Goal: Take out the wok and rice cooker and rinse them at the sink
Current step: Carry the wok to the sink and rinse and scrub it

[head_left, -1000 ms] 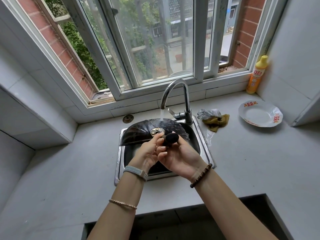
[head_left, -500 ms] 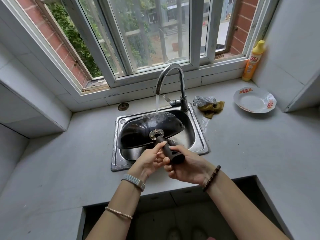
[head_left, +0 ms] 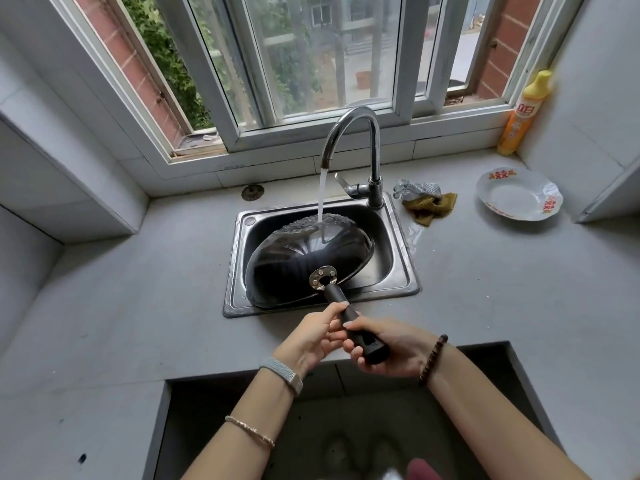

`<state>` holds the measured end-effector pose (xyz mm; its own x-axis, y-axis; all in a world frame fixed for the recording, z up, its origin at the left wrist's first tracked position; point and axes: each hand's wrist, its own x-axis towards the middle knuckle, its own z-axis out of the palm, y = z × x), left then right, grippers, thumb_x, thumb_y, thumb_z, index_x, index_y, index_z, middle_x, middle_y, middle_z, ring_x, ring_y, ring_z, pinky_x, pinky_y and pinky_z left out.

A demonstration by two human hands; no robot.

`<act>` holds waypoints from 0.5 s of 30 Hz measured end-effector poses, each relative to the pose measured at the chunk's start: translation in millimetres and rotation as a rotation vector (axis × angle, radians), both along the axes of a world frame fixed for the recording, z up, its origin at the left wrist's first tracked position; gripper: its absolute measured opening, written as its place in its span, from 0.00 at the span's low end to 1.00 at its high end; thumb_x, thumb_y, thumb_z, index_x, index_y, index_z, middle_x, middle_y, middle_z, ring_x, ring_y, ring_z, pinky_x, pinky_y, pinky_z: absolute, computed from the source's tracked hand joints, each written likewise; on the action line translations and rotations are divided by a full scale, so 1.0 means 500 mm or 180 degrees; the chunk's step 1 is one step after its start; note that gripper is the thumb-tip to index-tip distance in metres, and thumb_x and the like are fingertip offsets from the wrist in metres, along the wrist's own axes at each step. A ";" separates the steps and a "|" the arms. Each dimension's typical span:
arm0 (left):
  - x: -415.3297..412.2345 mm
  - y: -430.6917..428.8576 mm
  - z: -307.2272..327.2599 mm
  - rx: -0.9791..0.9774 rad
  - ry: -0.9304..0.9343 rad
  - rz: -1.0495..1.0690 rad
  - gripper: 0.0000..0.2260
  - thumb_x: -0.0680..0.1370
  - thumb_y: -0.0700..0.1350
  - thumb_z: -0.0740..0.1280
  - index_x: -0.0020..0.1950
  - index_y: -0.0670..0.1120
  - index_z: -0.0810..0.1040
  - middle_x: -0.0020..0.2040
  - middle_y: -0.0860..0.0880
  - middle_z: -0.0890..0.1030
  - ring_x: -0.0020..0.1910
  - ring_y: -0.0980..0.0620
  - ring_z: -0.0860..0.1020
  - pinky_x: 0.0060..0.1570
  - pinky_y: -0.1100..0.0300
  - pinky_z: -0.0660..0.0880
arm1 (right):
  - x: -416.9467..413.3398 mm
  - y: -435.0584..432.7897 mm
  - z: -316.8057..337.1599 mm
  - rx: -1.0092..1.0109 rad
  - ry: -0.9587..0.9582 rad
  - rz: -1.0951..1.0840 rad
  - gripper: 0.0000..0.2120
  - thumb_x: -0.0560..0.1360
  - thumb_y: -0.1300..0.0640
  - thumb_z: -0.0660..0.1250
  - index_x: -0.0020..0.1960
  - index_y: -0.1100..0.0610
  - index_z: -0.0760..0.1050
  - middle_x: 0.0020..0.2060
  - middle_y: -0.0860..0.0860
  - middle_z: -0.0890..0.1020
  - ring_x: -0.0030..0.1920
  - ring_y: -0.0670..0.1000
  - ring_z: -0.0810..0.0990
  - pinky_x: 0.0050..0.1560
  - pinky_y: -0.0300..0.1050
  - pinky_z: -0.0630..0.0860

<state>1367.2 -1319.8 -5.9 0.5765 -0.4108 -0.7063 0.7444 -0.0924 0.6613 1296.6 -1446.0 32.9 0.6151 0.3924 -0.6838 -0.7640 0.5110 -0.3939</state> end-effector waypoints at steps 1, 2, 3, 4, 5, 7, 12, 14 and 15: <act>-0.003 0.001 -0.006 0.0008 0.0017 -0.0015 0.14 0.77 0.47 0.67 0.52 0.36 0.81 0.28 0.49 0.66 0.22 0.55 0.65 0.24 0.65 0.71 | -0.003 0.003 -0.001 -0.0086 0.0004 0.0009 0.06 0.79 0.58 0.60 0.49 0.58 0.75 0.32 0.51 0.75 0.26 0.45 0.73 0.27 0.35 0.73; -0.007 0.002 -0.010 0.0039 0.0021 -0.0042 0.14 0.78 0.47 0.66 0.51 0.36 0.81 0.25 0.51 0.67 0.21 0.56 0.66 0.23 0.66 0.70 | -0.005 0.006 -0.002 -0.0171 0.0008 0.0016 0.06 0.80 0.59 0.60 0.47 0.58 0.75 0.31 0.51 0.75 0.25 0.44 0.73 0.26 0.34 0.73; -0.011 0.002 -0.013 0.0062 0.0025 -0.0060 0.14 0.78 0.46 0.65 0.52 0.36 0.81 0.22 0.53 0.67 0.20 0.57 0.65 0.23 0.67 0.69 | -0.007 0.009 -0.005 -0.0245 0.0009 0.0023 0.06 0.80 0.60 0.59 0.47 0.58 0.74 0.30 0.51 0.74 0.25 0.44 0.73 0.26 0.34 0.72; -0.015 0.003 -0.014 0.0080 0.0023 -0.0082 0.14 0.79 0.46 0.65 0.53 0.35 0.81 0.21 0.54 0.68 0.19 0.58 0.65 0.22 0.68 0.69 | -0.009 0.012 -0.008 -0.0305 0.0008 0.0036 0.05 0.80 0.60 0.59 0.47 0.58 0.73 0.31 0.51 0.74 0.25 0.45 0.73 0.26 0.35 0.72; -0.019 0.003 -0.016 0.0094 0.0021 -0.0100 0.14 0.79 0.46 0.65 0.53 0.35 0.80 0.20 0.55 0.69 0.19 0.58 0.66 0.22 0.68 0.69 | -0.010 0.016 -0.014 -0.0367 0.0019 0.0071 0.04 0.80 0.61 0.59 0.48 0.58 0.72 0.31 0.52 0.74 0.25 0.45 0.73 0.26 0.35 0.72; -0.027 0.006 -0.022 0.0138 -0.0002 -0.0175 0.13 0.80 0.45 0.63 0.53 0.36 0.79 0.20 0.53 0.72 0.19 0.59 0.69 0.24 0.70 0.71 | -0.014 0.022 -0.024 -0.0491 0.0086 0.0196 0.04 0.80 0.62 0.59 0.47 0.58 0.71 0.30 0.53 0.73 0.24 0.46 0.73 0.25 0.37 0.73; -0.045 0.015 -0.051 0.0200 0.0057 -0.0252 0.16 0.81 0.44 0.63 0.60 0.32 0.77 0.21 0.52 0.75 0.19 0.60 0.72 0.26 0.68 0.72 | -0.025 0.042 -0.054 -0.0955 0.0237 0.0463 0.10 0.79 0.62 0.59 0.39 0.59 0.69 0.27 0.52 0.72 0.22 0.47 0.73 0.25 0.36 0.72; -0.049 0.021 -0.067 0.0264 0.0099 -0.0232 0.17 0.80 0.45 0.64 0.60 0.32 0.77 0.27 0.51 0.80 0.21 0.60 0.73 0.26 0.68 0.71 | -0.032 0.050 -0.076 -0.1279 0.0227 0.0512 0.05 0.79 0.62 0.60 0.44 0.60 0.70 0.27 0.53 0.71 0.22 0.46 0.72 0.23 0.36 0.71; -0.050 0.022 -0.073 0.0300 0.0109 -0.0219 0.17 0.80 0.45 0.64 0.60 0.32 0.77 0.33 0.48 0.82 0.22 0.60 0.74 0.26 0.68 0.72 | -0.035 0.054 -0.087 -0.1418 0.0215 0.0508 0.02 0.78 0.62 0.61 0.47 0.60 0.71 0.27 0.52 0.71 0.21 0.46 0.72 0.23 0.36 0.71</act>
<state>1342.1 -1308.6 -42.4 0.5240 -0.3793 -0.7626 0.7562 -0.2047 0.6215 1279.1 -1418.8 -10.6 0.5193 0.1381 -0.8434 -0.8507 0.1778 -0.4947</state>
